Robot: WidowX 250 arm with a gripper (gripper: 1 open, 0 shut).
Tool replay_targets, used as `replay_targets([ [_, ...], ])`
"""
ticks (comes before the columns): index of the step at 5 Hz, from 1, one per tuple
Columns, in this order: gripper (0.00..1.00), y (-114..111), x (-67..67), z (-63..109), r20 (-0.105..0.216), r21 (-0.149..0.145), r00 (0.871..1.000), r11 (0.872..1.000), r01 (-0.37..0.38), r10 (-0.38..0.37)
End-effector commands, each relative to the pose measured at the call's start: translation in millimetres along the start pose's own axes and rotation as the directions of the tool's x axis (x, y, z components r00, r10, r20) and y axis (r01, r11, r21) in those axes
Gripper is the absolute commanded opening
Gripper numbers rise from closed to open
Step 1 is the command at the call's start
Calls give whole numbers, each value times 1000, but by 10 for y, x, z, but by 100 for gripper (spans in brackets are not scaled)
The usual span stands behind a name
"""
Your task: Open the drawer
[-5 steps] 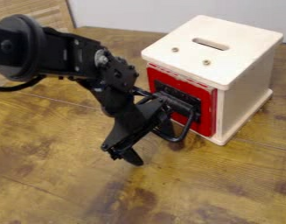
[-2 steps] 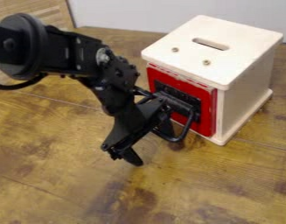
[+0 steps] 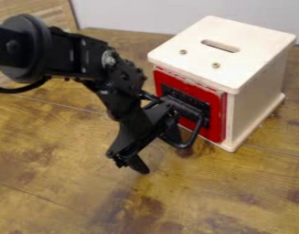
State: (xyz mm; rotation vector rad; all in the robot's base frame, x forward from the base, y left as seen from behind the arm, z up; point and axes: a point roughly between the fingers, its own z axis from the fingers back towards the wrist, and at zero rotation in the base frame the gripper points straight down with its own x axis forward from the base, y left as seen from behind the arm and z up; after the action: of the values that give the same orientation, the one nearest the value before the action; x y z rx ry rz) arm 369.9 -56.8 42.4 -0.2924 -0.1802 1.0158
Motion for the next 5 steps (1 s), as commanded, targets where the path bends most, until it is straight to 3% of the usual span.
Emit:
replay_targets([
  [1,100,-14,106,110,24,-8,1000,1000,-9,9],
  [5,100,-39,134,136,21,7,999,999,-49,49],
])
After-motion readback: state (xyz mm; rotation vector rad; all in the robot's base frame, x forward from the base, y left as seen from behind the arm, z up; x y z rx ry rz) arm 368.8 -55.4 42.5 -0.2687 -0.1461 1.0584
